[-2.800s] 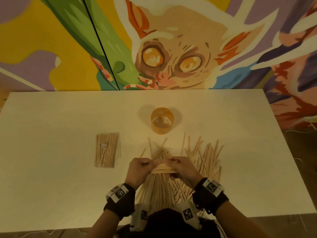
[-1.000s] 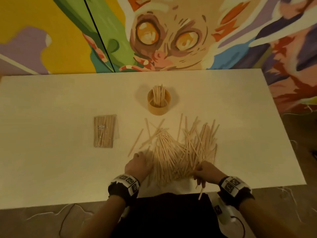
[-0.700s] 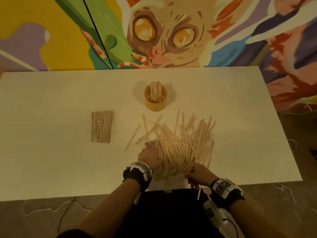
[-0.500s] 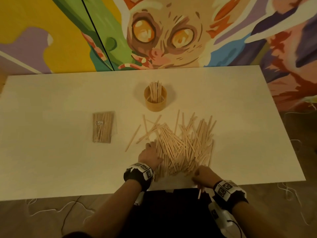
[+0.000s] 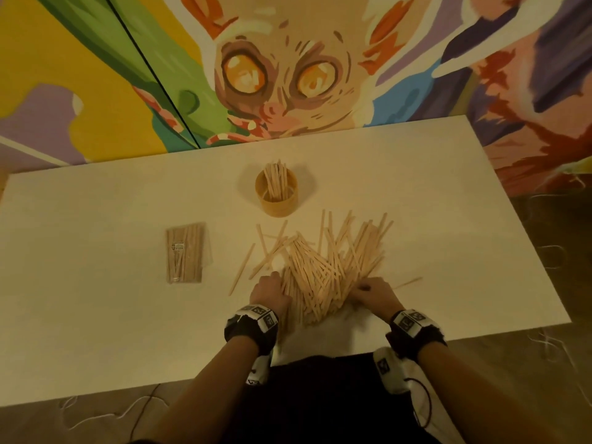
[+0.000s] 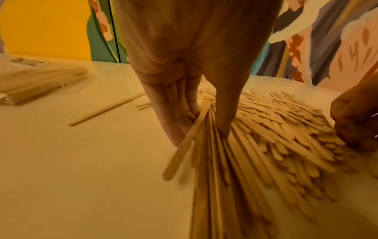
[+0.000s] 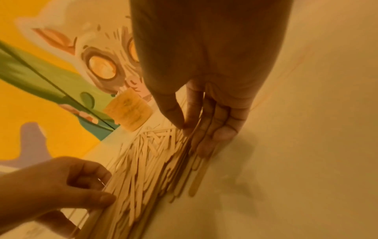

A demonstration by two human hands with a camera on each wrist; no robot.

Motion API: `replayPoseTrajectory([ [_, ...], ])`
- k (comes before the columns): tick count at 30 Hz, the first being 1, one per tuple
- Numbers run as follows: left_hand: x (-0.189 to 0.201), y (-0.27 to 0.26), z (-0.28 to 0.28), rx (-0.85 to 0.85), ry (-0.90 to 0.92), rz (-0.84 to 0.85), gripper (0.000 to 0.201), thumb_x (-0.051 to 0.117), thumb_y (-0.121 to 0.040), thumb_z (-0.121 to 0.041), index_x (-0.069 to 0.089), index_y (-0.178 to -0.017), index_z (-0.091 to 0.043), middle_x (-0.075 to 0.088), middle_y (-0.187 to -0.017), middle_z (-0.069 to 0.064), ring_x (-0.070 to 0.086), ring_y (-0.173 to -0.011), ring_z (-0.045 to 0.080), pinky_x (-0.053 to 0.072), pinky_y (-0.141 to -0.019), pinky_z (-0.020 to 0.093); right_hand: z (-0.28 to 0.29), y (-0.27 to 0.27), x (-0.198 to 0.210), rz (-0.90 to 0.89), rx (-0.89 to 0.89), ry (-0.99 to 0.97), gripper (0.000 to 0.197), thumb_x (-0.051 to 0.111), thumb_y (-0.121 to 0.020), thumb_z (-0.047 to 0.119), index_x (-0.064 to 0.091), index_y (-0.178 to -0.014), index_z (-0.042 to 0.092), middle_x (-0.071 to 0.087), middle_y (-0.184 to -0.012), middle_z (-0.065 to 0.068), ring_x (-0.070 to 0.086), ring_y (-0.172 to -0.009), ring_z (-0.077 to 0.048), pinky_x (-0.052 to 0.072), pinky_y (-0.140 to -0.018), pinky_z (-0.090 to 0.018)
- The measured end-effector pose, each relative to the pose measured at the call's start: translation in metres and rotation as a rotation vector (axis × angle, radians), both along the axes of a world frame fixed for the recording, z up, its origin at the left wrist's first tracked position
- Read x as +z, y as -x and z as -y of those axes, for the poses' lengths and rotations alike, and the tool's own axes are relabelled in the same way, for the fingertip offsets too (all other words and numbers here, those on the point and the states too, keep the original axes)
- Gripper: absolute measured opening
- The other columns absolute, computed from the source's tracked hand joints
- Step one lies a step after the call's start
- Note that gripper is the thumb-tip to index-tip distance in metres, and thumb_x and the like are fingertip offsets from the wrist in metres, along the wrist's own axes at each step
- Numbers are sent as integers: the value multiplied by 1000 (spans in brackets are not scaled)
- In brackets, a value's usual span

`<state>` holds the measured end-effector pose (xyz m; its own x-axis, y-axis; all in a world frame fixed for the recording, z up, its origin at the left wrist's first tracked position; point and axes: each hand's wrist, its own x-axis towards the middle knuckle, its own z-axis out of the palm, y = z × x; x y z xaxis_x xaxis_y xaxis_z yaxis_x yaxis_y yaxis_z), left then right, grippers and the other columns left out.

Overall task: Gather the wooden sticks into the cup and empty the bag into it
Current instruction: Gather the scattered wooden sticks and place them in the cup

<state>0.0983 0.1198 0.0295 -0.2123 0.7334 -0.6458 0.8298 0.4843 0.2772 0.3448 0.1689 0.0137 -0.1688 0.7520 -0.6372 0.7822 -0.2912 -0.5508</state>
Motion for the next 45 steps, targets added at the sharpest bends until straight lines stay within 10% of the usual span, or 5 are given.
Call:
replayPoseTrajectory([
  [7,-3,2,2,106,12,2,33,58,-83,-22,50,-112,-8,55,-112,15,59,-97,34,48,-70,36,17,-3,21,-245,-159,-16,13,62,-86,-1,68,-75,-2,71,-71,-18,65,-57,-17,46,-51,-18],
  [18,-4,32,19,84,-22,117,42,38,-99,-12,37,-139,-2,46,-134,21,46,-124,36,36,-103,39,27,-14,14,-226,-115,98,15,61,-90,3,66,-77,0,73,-69,-12,69,-58,-22,46,-52,-25],
  [28,16,72,52,159,24,414,20,37,-102,-27,47,-87,-18,63,-90,8,59,-76,20,52,-76,40,12,47,37,-343,10,165,19,57,-93,6,66,-76,4,72,-72,-11,67,-59,-20,47,-52,-22],
  [39,48,38,49,181,58,721,17,45,-99,-23,52,-85,-25,48,-75,-4,41,-60,9,36,-53,21,2,114,67,-426,-118,191,41,48,-100,43,65,-108,6,69,-84,-6,65,-60,-17,45,-52,-24],
  [45,55,21,27,-77,-76,519,23,54,-90,-16,64,-111,-20,54,-73,-9,48,-63,6,33,-58,20,9,118,62,-442,70,110,24,56,-96,14,72,-88,-2,71,-79,-18,64,-55,-23,48,-50,-24],
])
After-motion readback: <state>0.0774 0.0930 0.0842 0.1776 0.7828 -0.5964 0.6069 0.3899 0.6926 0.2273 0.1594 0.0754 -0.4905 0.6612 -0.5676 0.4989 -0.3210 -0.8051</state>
